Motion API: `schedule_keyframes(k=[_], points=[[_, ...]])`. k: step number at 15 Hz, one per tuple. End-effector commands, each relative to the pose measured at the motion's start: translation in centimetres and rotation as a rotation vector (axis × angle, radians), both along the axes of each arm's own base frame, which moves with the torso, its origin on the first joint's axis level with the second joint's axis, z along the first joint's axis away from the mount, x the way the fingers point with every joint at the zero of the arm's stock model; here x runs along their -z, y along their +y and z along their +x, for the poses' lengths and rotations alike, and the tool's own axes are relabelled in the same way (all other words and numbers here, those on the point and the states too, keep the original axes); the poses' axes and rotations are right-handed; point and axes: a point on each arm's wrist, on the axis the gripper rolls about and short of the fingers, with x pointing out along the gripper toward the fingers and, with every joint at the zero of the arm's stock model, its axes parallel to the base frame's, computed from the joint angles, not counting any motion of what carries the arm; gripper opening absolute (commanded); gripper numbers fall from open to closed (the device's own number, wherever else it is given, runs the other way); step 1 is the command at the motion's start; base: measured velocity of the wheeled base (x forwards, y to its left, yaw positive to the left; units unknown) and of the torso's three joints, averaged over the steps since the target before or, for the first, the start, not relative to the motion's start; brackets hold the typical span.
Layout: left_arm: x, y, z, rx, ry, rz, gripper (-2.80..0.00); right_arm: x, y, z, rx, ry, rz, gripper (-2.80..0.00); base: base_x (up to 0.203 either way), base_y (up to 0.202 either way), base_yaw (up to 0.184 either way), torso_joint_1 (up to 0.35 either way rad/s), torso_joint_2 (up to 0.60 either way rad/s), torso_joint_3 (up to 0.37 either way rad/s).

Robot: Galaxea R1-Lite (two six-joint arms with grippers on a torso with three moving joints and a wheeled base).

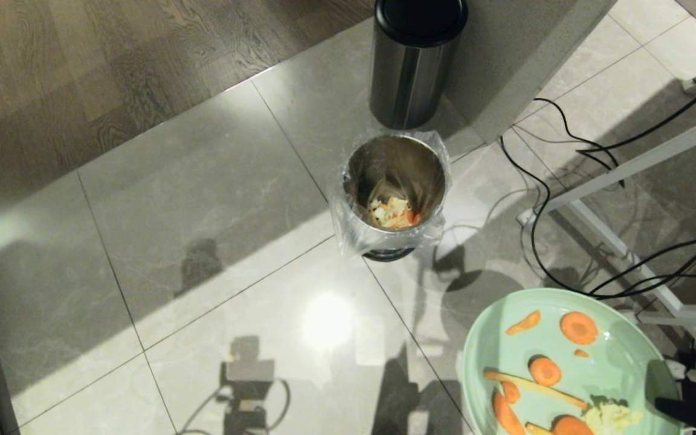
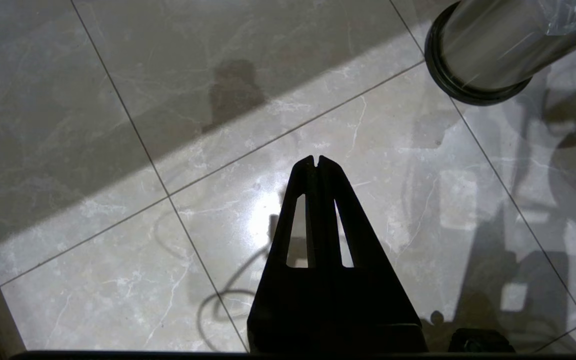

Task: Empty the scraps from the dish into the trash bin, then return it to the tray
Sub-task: Move the plate over the trash can

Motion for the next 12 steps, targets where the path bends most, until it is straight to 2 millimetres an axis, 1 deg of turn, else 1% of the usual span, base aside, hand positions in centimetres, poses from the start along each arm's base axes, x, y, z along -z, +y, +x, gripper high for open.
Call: schedule_keyframes(k=[1, 7, 12], points=[[0.0, 0.0, 0.0, -0.002, 0.001, 0.000, -2.80, -0.2, 0.0, 0.0, 0.000, -0.010, 0.005, -2.80, 0.000, 0.000, 0.000, 0.000, 0.00, 0.000], [0.0, 0.0, 0.0, -0.001, 0.001, 0.001, -2.80, -0.8, 0.2, 0.5, 0.008, -0.052, 0.023, -2.80, 0.000, 0.000, 0.000, 0.000, 0.00, 0.000], [0.0, 0.0, 0.0, 0.000, 0.001, 0.001, -2.80, -1.2, 0.9, 2.2, 0.031, -0.071, 0.031, -2.80, 0.000, 0.000, 0.000, 0.000, 0.00, 0.000]])
